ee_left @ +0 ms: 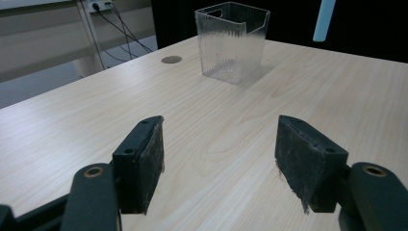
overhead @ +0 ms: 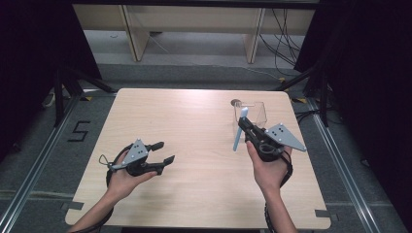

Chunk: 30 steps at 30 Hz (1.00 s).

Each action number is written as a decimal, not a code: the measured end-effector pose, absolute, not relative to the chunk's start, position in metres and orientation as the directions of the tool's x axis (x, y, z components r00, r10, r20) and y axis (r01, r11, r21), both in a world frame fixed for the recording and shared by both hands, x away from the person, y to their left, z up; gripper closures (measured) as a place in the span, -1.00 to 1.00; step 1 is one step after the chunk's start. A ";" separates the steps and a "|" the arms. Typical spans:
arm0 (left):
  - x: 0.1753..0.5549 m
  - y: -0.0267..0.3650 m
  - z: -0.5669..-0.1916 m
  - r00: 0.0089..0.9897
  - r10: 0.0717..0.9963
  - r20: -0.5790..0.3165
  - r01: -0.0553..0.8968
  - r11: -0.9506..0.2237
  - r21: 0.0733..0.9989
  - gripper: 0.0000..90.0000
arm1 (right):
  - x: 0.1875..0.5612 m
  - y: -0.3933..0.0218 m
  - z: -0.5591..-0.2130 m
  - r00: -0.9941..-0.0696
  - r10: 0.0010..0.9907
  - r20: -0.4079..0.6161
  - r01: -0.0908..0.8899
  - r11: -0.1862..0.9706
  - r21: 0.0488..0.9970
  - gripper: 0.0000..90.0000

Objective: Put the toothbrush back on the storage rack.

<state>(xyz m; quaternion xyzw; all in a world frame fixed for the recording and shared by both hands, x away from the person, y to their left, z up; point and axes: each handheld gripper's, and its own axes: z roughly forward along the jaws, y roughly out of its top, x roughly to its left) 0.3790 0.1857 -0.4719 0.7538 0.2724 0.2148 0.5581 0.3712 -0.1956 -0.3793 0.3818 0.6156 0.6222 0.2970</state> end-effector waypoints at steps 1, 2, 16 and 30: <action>0.378 0.189 -0.473 0.753 0.658 0.015 0.173 -0.220 0.960 -0.25 | 0.373 -0.198 -0.379 -0.523 0.848 0.085 0.082 -0.048 0.995 0.91; 0.377 0.193 -0.473 0.747 0.664 0.008 0.182 -0.217 0.959 -0.25 | 0.374 -0.199 -0.379 -0.525 0.845 0.097 0.089 -0.059 0.994 0.91; 0.371 0.213 -0.483 0.708 0.706 -0.032 0.201 -0.157 0.967 -0.25 | 0.382 -0.214 -0.375 -0.469 0.880 0.079 0.077 -0.049 0.996 0.91; 0.368 0.219 -0.489 0.683 0.728 -0.053 0.225 -0.140 0.964 -0.25 | 0.392 -0.225 -0.370 -0.437 0.896 0.085 0.072 -0.059 0.996 0.91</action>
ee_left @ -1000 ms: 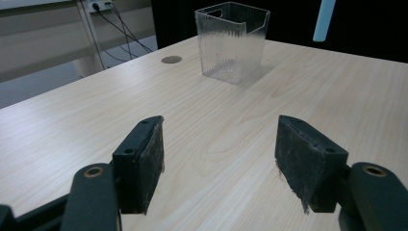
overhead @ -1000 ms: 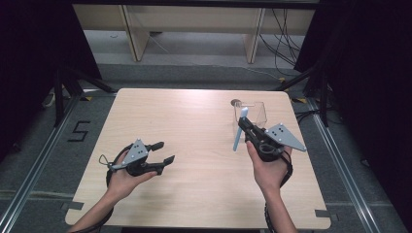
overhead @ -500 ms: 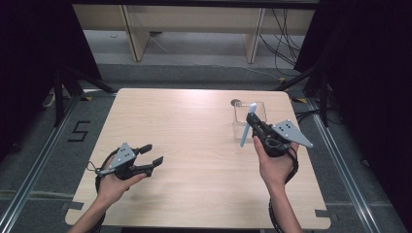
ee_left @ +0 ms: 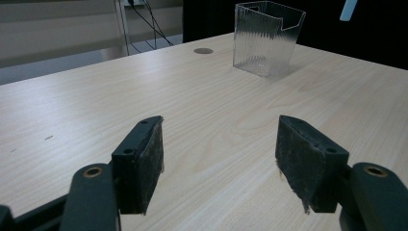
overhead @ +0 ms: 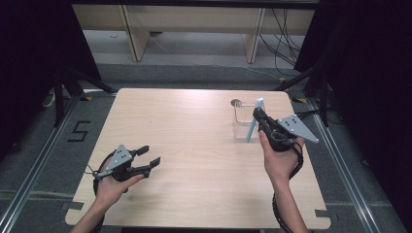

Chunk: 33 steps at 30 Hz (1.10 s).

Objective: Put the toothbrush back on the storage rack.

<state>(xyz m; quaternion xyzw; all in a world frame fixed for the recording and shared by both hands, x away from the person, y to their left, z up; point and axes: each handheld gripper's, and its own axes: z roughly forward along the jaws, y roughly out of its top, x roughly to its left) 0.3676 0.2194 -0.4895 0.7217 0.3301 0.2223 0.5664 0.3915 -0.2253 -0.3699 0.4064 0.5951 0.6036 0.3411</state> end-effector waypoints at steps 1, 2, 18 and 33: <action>0.367 0.220 -0.490 0.683 0.729 -0.055 0.226 -0.138 0.964 -0.25 | 0.393 -0.226 -0.370 -0.435 0.897 0.080 0.067 -0.056 0.996 0.91; 0.367 0.220 -0.491 0.681 0.730 -0.056 0.226 -0.137 0.964 -0.25 | 0.393 -0.228 -0.370 -0.426 0.901 0.077 0.069 -0.052 0.996 0.91; 0.367 0.222 -0.496 0.669 0.740 -0.067 0.238 -0.129 0.963 -0.25 | 0.406 -0.237 -0.364 -0.396 0.915 0.073 0.050 -0.058 0.997 0.91; 0.367 0.223 -0.497 0.666 0.742 -0.074 0.244 -0.123 0.962 -0.26 | 0.415 -0.242 -0.355 -0.375 0.925 0.056 0.038 -0.045 0.998 0.91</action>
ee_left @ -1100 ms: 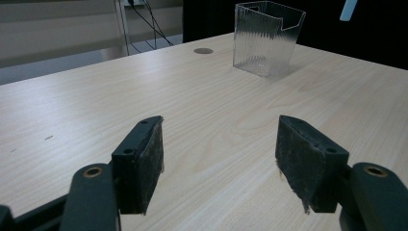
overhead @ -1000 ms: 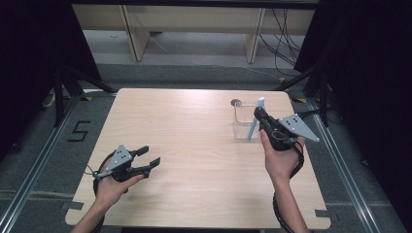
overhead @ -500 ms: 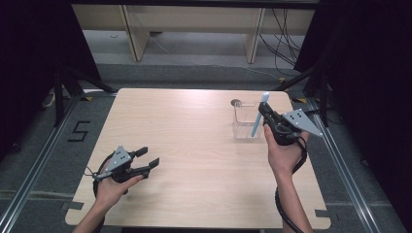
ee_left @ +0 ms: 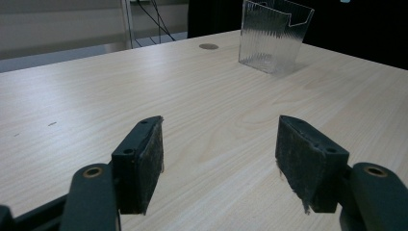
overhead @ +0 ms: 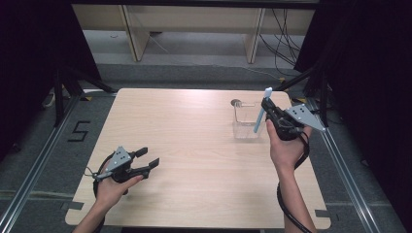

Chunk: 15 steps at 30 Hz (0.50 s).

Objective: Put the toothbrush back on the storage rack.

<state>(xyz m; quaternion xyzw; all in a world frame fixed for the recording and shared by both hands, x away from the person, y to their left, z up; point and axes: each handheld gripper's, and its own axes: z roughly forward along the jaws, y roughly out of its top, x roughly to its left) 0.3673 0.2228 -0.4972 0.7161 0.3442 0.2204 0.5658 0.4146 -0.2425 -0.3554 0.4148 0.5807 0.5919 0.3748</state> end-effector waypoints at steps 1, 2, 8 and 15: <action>0.367 0.223 -0.497 0.666 0.743 -0.074 0.244 -0.122 0.962 -0.26 | 0.414 -0.242 -0.355 -0.376 0.924 0.066 0.048 -0.051 0.998 0.91; 0.367 0.223 -0.497 0.666 0.743 -0.074 0.244 -0.122 0.962 -0.26 | 0.415 -0.243 -0.354 -0.373 0.926 0.060 0.045 -0.046 0.998 0.91; 0.367 0.223 -0.497 0.665 0.743 -0.076 0.243 -0.119 0.963 -0.26 | 0.419 -0.244 -0.351 -0.367 0.928 0.061 0.044 -0.048 0.998 0.91; 0.367 0.223 -0.498 0.664 0.744 -0.076 0.245 -0.121 0.962 -0.26 | 0.423 -0.247 -0.349 -0.354 0.934 0.057 0.052 -0.042 0.998 0.91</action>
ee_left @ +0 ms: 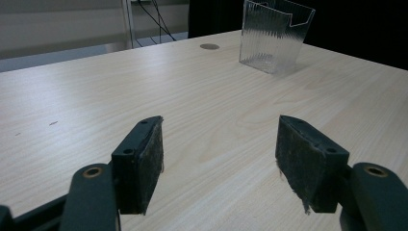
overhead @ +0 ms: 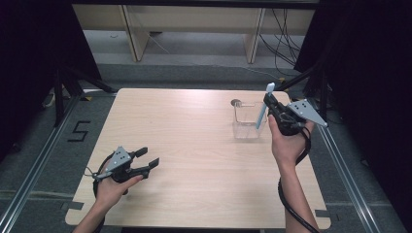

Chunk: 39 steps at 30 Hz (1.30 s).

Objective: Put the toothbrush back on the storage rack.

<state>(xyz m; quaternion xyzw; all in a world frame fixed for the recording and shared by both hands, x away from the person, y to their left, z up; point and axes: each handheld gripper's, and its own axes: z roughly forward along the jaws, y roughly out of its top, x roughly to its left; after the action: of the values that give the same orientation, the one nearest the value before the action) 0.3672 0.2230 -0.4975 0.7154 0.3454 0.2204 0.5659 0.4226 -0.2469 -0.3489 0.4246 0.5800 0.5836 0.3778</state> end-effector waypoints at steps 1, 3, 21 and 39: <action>0.367 0.223 -0.497 0.665 0.743 -0.075 0.244 -0.121 0.962 -0.26 | 0.424 -0.246 -0.349 -0.361 0.930 0.068 0.044 -0.056 0.997 0.91; 0.367 0.223 -0.497 0.664 0.744 -0.075 0.244 -0.121 0.962 -0.26 | 0.425 -0.248 -0.348 -0.356 0.932 0.061 0.043 -0.050 0.998 0.91; 0.368 0.223 -0.497 0.661 0.746 -0.080 0.248 -0.116 0.962 -0.26 | 0.437 -0.252 -0.346 -0.336 0.940 0.060 0.046 -0.048 0.998 0.91; 0.368 0.224 -0.497 0.661 0.746 -0.083 0.249 -0.114 0.962 -0.26 | 0.447 -0.253 -0.343 -0.321 0.945 0.066 0.046 -0.054 0.997 0.91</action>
<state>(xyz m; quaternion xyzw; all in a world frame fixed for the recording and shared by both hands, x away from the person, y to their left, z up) 0.3683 0.2239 -0.4971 0.7133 0.3488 0.2193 0.5670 0.4466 -0.2532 -0.3428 0.4357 0.5687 0.5806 0.3869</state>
